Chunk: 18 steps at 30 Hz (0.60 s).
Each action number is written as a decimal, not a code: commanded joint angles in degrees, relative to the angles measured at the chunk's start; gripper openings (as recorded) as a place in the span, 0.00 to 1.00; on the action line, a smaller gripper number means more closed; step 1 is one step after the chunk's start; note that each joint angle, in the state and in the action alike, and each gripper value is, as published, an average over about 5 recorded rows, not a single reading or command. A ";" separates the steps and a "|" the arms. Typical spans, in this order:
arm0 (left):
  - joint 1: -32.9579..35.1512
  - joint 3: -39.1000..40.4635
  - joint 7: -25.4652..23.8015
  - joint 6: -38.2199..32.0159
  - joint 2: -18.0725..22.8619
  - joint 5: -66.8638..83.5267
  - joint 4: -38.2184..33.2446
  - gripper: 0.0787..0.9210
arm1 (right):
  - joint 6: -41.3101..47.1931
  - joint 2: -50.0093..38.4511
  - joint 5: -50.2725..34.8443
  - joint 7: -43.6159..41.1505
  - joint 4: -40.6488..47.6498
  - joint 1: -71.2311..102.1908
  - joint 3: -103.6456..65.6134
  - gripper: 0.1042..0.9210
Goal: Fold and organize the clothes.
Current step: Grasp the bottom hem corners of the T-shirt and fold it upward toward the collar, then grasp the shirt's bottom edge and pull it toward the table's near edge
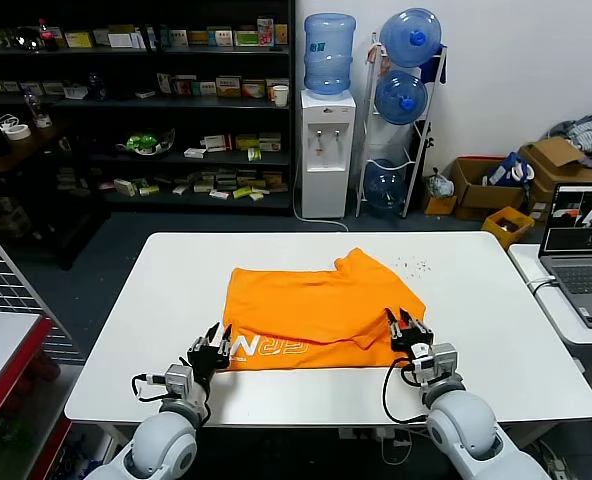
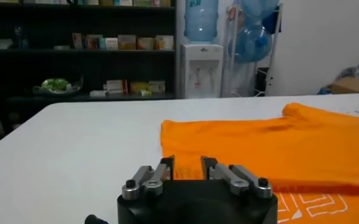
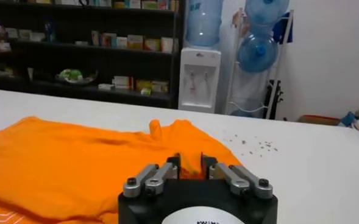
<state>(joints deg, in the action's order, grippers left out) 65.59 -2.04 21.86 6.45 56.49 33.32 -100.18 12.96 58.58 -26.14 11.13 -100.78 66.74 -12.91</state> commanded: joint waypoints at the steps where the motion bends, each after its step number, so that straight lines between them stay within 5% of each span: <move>1: 10.18 -3.96 0.04 0.76 -0.35 -1.49 -6.86 0.49 | -3.79 -1.93 2.73 -5.40 -1.58 7.04 -4.41 0.53; 10: 13.97 -4.80 -2.24 0.80 3.30 -2.65 -6.66 0.80 | -3.24 -1.58 3.10 -7.30 0.19 11.21 -9.80 0.84; 18: 10.78 -4.95 -3.24 1.71 3.86 -2.07 -1.57 0.88 | 2.75 -1.83 -1.42 -6.31 1.10 11.39 -10.19 0.88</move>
<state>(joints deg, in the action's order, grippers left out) 75.49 -6.09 19.68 7.41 59.18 31.20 -104.62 12.08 57.11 -24.93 5.57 -100.17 75.99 -20.85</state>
